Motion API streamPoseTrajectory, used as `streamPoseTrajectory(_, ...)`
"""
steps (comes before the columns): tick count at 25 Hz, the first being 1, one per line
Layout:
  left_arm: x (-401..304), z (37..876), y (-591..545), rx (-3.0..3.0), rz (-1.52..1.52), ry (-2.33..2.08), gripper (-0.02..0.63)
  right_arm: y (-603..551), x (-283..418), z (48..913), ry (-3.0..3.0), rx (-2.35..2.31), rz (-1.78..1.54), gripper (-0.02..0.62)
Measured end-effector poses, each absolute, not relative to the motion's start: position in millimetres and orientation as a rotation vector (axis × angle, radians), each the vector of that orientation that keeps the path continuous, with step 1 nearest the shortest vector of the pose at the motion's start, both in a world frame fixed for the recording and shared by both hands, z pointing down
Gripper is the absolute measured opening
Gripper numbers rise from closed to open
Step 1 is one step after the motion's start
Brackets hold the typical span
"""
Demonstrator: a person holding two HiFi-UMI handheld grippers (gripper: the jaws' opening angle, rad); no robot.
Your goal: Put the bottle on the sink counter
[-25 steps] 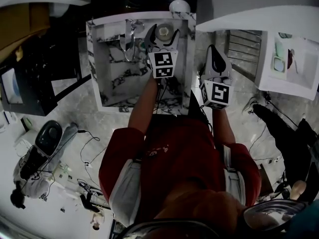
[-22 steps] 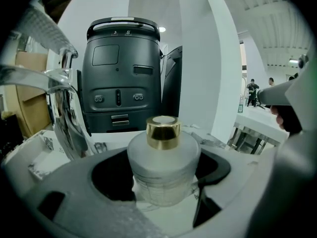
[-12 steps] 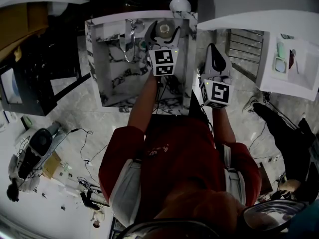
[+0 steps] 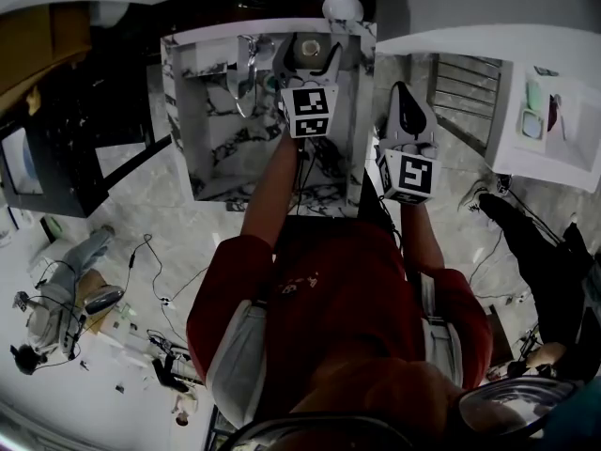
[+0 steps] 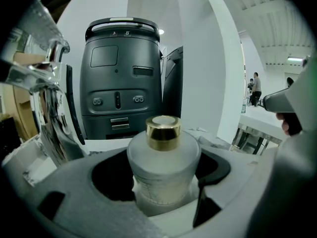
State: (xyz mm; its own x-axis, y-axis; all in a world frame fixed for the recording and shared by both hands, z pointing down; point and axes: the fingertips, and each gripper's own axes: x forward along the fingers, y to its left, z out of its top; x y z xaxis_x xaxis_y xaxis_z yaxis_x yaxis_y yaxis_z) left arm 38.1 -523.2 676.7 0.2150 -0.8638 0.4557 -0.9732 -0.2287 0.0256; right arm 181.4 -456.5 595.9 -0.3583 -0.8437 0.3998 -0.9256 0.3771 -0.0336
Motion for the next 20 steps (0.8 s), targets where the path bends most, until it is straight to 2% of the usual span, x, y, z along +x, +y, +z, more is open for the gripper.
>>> streamPoseTrajectory(20, 39, 667, -524, 2.212, 0.488, -1.761, 0.362, -451, 179, 589, -2.331, 1.56, 0.358, 0.003)
